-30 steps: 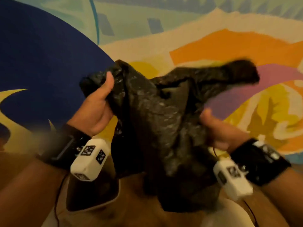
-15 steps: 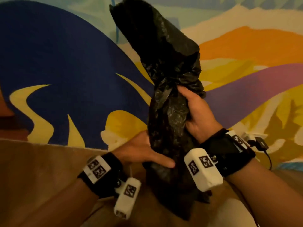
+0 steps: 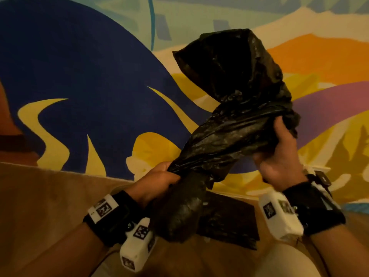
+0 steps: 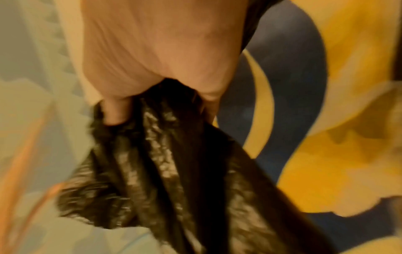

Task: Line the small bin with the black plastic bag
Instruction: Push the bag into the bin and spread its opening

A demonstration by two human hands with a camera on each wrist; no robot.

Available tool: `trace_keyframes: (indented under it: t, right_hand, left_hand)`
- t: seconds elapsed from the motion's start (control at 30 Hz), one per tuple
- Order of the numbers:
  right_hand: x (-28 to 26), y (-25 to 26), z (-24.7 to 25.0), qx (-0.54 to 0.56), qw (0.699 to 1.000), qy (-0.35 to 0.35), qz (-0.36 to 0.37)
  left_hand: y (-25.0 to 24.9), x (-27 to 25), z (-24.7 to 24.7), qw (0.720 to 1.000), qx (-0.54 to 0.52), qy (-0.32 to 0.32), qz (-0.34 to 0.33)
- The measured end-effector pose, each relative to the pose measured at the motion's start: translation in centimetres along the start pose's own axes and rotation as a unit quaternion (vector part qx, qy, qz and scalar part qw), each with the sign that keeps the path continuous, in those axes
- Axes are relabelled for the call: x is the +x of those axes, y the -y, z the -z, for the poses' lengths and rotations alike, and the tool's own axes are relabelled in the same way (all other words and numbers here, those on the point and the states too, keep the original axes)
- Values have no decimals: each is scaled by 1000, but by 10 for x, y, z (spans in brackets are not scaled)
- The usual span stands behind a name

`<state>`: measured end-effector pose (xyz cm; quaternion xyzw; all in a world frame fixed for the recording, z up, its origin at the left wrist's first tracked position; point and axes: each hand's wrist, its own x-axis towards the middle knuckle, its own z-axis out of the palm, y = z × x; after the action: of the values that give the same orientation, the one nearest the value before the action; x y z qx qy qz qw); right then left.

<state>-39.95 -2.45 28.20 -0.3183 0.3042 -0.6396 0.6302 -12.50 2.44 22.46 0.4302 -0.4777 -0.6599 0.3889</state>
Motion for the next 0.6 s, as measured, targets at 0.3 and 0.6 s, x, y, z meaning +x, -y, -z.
trace_keyframes:
  t: [0.3,0.6]
  right_hand:
    - [-45,-80,-29,-15,973,92,-213]
    - [0,-17,-31,86,992,-18,-91]
  left_hand:
    - [-3,3,-27,976,150,151,34]
    - [27,6,23,862,505,38,33]
